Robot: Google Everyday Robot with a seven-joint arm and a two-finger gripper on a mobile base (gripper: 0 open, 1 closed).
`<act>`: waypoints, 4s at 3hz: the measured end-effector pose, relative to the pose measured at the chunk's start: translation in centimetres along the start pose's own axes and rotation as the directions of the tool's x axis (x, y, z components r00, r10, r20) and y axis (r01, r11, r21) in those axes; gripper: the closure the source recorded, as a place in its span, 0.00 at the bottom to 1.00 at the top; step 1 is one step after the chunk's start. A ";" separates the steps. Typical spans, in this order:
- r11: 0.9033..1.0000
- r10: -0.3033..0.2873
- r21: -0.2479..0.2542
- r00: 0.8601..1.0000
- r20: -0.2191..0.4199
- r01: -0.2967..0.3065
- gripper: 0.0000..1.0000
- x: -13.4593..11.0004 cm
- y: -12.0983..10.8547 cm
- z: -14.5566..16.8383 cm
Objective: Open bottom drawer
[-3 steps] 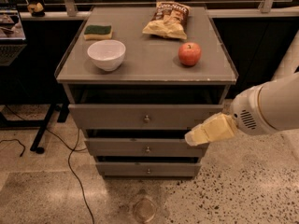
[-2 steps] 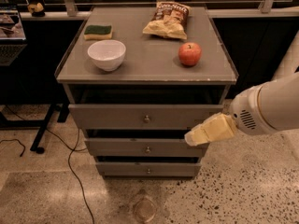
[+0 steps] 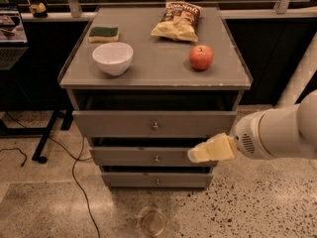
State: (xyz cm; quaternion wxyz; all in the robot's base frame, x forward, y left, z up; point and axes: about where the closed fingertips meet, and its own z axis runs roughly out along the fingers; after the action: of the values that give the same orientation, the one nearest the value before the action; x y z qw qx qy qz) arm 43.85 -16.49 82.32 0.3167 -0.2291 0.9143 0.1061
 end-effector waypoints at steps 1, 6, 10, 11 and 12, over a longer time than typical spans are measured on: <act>0.997 0.067 -0.028 0.997 -0.032 -0.068 0.00 2.0 0.1 3.8; 0.993 0.111 -0.023 0.994 -0.018 -0.112 1.00 2.5 0.1 5.2; 0.932 0.362 -0.046 0.928 0.086 -0.359 1.00 9.1 0.0 17.2; 0.916 0.401 -0.049 0.914 0.060 -0.398 1.00 10.2 -0.5 18.6; 0.916 0.401 -0.048 0.914 0.059 -0.399 1.00 10.3 -0.5 18.6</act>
Offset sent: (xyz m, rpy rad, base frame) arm 0.0050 0.0061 -0.0355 0.0339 0.0498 -0.0271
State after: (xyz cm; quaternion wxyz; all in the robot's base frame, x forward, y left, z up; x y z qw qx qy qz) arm 46.84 -14.26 61.42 0.3151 -0.0392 0.9285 0.1924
